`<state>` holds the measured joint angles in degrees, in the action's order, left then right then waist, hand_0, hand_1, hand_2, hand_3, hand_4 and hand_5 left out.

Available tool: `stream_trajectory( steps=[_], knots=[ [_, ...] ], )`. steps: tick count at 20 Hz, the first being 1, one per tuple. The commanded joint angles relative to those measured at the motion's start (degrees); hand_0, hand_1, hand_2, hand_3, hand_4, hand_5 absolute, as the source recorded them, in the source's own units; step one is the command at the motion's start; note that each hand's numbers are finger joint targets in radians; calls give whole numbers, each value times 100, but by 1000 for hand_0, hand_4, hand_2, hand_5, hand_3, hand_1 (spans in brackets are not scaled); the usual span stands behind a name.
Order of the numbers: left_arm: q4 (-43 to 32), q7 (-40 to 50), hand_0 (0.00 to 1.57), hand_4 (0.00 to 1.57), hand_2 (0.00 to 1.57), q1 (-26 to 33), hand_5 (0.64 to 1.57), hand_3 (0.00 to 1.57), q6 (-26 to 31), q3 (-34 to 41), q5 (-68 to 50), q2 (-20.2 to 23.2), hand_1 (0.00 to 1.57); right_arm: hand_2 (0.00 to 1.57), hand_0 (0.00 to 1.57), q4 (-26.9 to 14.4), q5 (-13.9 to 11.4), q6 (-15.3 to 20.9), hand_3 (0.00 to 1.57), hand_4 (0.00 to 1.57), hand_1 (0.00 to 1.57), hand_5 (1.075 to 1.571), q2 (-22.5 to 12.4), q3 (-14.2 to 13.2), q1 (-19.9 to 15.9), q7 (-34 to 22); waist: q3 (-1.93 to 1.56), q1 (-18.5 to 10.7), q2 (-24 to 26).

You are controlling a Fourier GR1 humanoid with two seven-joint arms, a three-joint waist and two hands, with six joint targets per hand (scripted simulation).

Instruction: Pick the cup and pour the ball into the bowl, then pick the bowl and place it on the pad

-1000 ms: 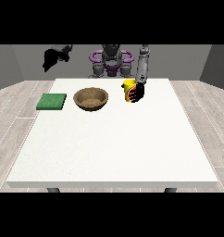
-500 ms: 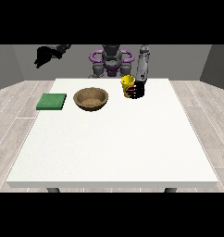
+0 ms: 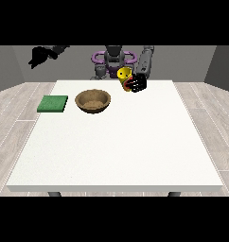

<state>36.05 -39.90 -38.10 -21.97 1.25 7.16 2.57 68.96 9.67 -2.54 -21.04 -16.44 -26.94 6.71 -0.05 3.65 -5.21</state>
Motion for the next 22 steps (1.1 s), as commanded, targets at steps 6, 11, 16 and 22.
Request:
stream_trajectory(
  steps=[6, 11, 16, 22],
  knots=[
    [-462, 860, 1399, 1489, 1571, -816, 1267, 1571, -1315, -413, 1162, 427, 1399, 330, 0, -49, 224, -403, 664, 539, 0, 1569, -174, -73, -251, 196, 3, 581, -510],
    [-729, 1136, 1420, 1510, 1571, -1210, 1257, 1571, -1870, -720, 1820, 554, 1420, 364, 0, -7, 154, -278, 683, 546, 0, 1568, -220, -10, -679, 121, 2, 616, -788],
    [-1343, 2515, 1496, 1480, 1571, -1534, 1310, 1571, -2493, -1606, 3042, 167, 1496, 343, 0, -488, 32, -251, 676, 541, 0, 1567, -145, 67, -562, 52, -7, 504, -81],
    [-2071, 3588, 1565, 1497, 1571, -2157, 1364, 1571, -2753, -2304, 4262, 426, 1565, 348, 0, -726, -18, -200, 658, 551, 0, 1566, -174, 56, -755, 59, -8, 414, -31]
  ],
)
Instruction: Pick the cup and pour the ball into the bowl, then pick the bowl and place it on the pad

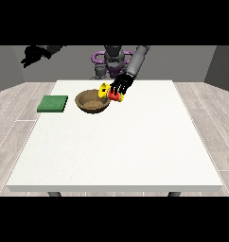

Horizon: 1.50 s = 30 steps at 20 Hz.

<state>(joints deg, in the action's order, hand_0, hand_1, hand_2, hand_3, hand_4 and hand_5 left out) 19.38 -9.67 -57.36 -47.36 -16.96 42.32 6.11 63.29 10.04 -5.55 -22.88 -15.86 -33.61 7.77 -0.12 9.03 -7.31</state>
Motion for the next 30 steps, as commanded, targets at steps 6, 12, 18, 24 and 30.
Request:
stream_trajectory(
  steps=[6, 12, 18, 24, 30],
  knots=[
    [-1119, 1963, 1571, 1181, 1571, -655, 1500, 1571, -227, -1359, 1999, -421, 1571, 380, 0, -369, -100, -50, 660, 563, 0, 1566, 34, 126, -122, -129, 4, 11, 312],
    [-939, 2729, 1503, 1376, 1571, -314, 1321, 1571, 263, -2433, 2991, -604, 1503, 355, 0, -594, -262, 128, 625, 576, 0, 1566, 369, 287, -353, 247, 5, 259, 202],
    [-497, 3185, 1526, 1508, 1571, -676, 1171, 1571, 1220, -3067, 3752, -608, 1526, 349, 0, -1065, -203, 75, 649, 578, 0, 1565, 113, 20, -527, 460, 5, -39, 164],
    [29, 3573, 1527, 1481, 1571, -670, 1209, 1571, 1909, -3197, 4105, -610, 1527, 377, 0, -1076, -185, 47, 660, 581, 0, 1565, 233, 72, -463, 551, 10, 87, 192],
    [576, 3424, 1527, 1490, 1571, -1017, 1207, 1571, 2662, -3099, 4104, -611, 1527, 357, 0, -1192, -199, -374, 650, 579, 0, 1564, -242, 113, -997, 233, 11, -64, 147]
  ],
)
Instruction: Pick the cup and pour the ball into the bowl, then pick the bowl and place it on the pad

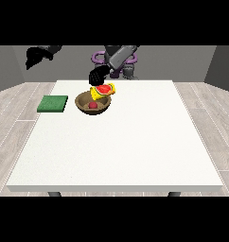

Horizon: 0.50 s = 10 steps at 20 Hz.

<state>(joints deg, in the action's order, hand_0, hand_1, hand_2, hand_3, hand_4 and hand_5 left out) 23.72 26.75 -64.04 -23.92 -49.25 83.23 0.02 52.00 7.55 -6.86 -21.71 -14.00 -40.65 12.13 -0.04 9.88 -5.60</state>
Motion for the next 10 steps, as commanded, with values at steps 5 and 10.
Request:
stream_trajectory(
  steps=[5, 10],
  knots=[
    [1011, -488, 1517, 1546, 1571, -176, 1144, 1571, -30, 497, -390, -2, 1517, 337, 0, -398, -44, -249, 598, 579, 0, 1564, -748, -274, -193, 51, 3, -873, -30],
    [1608, -972, 1451, 1335, 1571, -139, 1389, 1571, -211, 1351, -1248, 399, 1451, 365, 0, -580, -82, -379, 635, 562, 0, 1564, -812, -321, 531, 315, 4, -1172, 512]
  ],
)
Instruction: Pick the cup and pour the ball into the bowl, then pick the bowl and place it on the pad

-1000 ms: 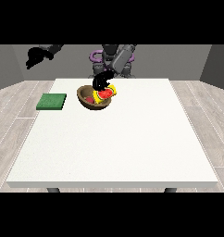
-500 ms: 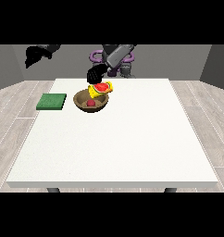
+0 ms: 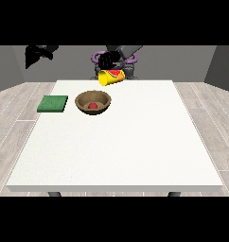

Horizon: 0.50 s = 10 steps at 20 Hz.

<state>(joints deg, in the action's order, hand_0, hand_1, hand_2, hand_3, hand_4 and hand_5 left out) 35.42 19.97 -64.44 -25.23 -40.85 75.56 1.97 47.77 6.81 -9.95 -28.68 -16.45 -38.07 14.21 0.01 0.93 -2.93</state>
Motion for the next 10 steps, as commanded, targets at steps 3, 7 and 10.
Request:
stream_trajectory(
  steps=[3, 7, 10],
  knots=[
    [804, -707, 1522, 1190, 1571, -50, 1484, 1571, -506, 1197, -1216, 704, 1522, 464, 0, -162, -41, 215, 630, 570, 0, 1564, -147, -201, 288, 248, 4, -641, 28],
    [1158, -1460, 1534, 1274, 1571, 287, 1449, 1571, -598, 1886, -2258, 1003, 1534, 473, 0, -95, -7, 280, 656, 578, 0, 1566, -101, -240, 255, 331, 7, -861, -293],
    [1146, -1950, 1503, 1389, 1571, 941, 1397, 1571, -709, 2180, -2922, 845, 1503, 507, 0, 272, -51, 456, 723, 589, 0, 1569, 208, 44, -66, -333, 17, -651, -133]
  ],
)
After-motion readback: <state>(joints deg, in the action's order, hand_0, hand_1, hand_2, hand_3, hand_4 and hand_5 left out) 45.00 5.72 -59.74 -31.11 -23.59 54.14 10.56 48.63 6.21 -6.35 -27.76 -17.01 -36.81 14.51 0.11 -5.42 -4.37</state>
